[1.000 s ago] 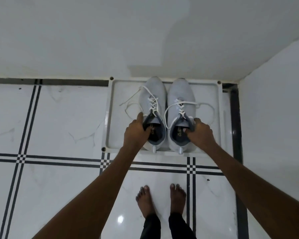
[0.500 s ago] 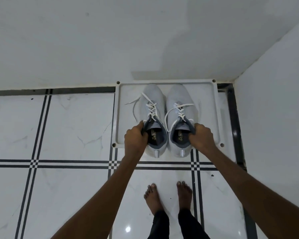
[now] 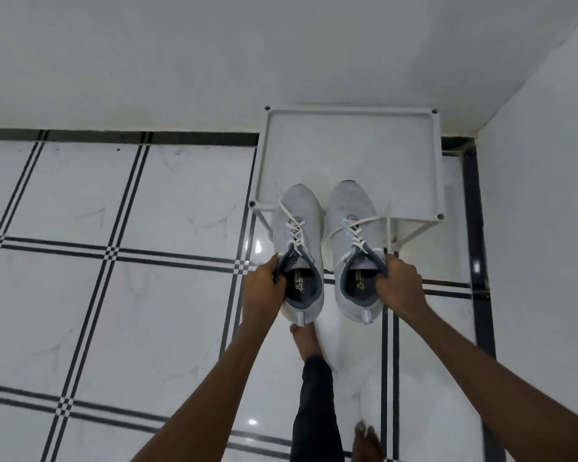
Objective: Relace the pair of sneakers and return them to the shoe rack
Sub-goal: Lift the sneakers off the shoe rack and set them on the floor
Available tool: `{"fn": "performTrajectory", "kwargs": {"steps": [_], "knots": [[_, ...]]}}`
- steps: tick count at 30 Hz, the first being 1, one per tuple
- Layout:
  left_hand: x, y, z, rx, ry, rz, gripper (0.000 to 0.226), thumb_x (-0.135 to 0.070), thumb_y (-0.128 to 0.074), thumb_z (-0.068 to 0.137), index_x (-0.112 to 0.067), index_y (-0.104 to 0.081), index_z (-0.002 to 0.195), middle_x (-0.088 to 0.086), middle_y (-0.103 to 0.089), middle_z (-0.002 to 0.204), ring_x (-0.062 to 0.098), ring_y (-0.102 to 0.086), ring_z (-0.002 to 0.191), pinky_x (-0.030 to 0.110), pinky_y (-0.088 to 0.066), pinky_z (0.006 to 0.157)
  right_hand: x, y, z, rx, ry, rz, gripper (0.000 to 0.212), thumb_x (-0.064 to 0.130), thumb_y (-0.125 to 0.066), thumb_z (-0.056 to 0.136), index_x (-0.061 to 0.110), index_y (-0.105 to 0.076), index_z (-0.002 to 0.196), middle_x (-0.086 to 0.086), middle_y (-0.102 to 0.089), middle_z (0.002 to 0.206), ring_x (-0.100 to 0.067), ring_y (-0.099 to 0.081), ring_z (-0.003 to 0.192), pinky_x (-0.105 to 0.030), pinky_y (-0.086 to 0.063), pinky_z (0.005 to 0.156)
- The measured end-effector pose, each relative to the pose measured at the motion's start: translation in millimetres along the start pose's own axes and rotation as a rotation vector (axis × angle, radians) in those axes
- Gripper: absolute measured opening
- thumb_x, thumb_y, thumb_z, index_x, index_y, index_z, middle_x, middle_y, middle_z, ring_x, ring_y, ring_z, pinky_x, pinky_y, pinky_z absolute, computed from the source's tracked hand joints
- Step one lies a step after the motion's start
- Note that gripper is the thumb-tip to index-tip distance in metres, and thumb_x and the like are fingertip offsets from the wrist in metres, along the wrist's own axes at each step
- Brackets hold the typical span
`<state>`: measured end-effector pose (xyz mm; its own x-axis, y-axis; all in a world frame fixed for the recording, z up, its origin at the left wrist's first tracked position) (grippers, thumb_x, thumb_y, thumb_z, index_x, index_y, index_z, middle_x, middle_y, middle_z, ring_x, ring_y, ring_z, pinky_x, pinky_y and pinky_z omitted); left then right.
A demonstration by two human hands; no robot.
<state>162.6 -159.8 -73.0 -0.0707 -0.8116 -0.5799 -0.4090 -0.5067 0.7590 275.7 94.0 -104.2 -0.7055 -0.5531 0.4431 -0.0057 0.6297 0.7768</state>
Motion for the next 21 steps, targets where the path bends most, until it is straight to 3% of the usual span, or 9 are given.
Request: {"fn": "performTrajectory", "kwargs": {"steps": [4, 7, 10, 14, 18, 21], "knots": [[33, -20, -51, 0.009, 0.031, 0.014, 0.046, 0.002, -0.053, 0.083, -0.013, -0.067, 0.125, 0.012, -0.072, 0.08, 0.006, -0.043, 0.053, -0.001, -0.036, 0.055, -27, -35, -44, 0.032, 0.023, 0.013, 0.017, 0.002, -0.052, 0.081, -0.001, -0.059, 0.096, -0.018, -0.065, 0.087, -0.039, -0.062, 0.084, -0.033, -0.038, 0.066], [62, -43, -73, 0.055, 0.064, 0.042, 0.046, -0.001, -0.052, 0.082, -0.017, -0.068, 0.122, 0.011, -0.073, 0.083, 0.016, -0.052, 0.062, 0.011, -0.034, 0.051, -51, -67, -64, 0.059, -0.005, -0.008, 0.014, 0.004, -0.052, 0.082, 0.002, -0.058, 0.095, -0.015, -0.064, 0.088, -0.036, -0.059, 0.081, -0.033, -0.04, 0.067], [97, -78, -85, 0.1, 0.096, 0.063, 0.046, -0.003, -0.05, 0.083, -0.019, -0.067, 0.123, 0.011, -0.074, 0.087, 0.025, -0.06, 0.072, 0.024, -0.037, 0.061, -79, -109, -70, 0.097, -0.045, -0.025, 0.003, 0.005, -0.05, 0.085, 0.008, -0.05, 0.086, -0.01, -0.057, 0.082, -0.032, -0.054, 0.076, -0.033, -0.038, 0.067], [156, -143, -78, 0.143, 0.112, 0.057, 0.046, -0.001, -0.048, 0.083, -0.018, -0.067, 0.121, 0.012, -0.074, 0.087, 0.03, -0.065, 0.076, 0.036, -0.05, 0.066, -117, -178, -53, 0.097, -0.087, -0.007, 0.005, 0.003, -0.05, 0.086, 0.008, -0.049, 0.085, -0.009, -0.053, 0.081, -0.027, -0.047, 0.072, -0.031, -0.035, 0.067], [222, -220, -54, 0.145, 0.109, 0.087, 0.05, -0.003, -0.047, 0.085, -0.019, -0.062, 0.13, 0.012, -0.074, 0.094, 0.029, -0.064, 0.08, 0.027, -0.042, 0.067, -161, -254, -15, 0.075, -0.112, -0.004, 0.007, 0.003, -0.05, 0.086, 0.0, -0.055, 0.091, -0.021, -0.063, 0.089, -0.033, -0.055, 0.075, -0.033, -0.037, 0.067], [263, -267, -34, 0.119, 0.108, 0.06, 0.048, -0.003, -0.047, 0.088, -0.016, -0.061, 0.132, 0.012, -0.075, 0.1, 0.032, -0.067, 0.086, 0.033, -0.049, 0.075, -191, -303, 14, 0.063, -0.128, -0.019, 0.014, 0.002, -0.049, 0.087, -0.005, -0.056, 0.097, -0.028, -0.066, 0.098, -0.044, -0.062, 0.091, -0.037, -0.041, 0.072]]}}
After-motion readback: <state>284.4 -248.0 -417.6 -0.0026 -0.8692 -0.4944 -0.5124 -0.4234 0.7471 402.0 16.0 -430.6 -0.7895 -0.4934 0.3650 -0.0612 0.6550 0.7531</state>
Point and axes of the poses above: each hand's wrist, its own z-axis towards the middle knuckle, its own y-axis out of the back of the hand, x = y × z, the point moved 10 cm from there along z, towards the middle knuckle
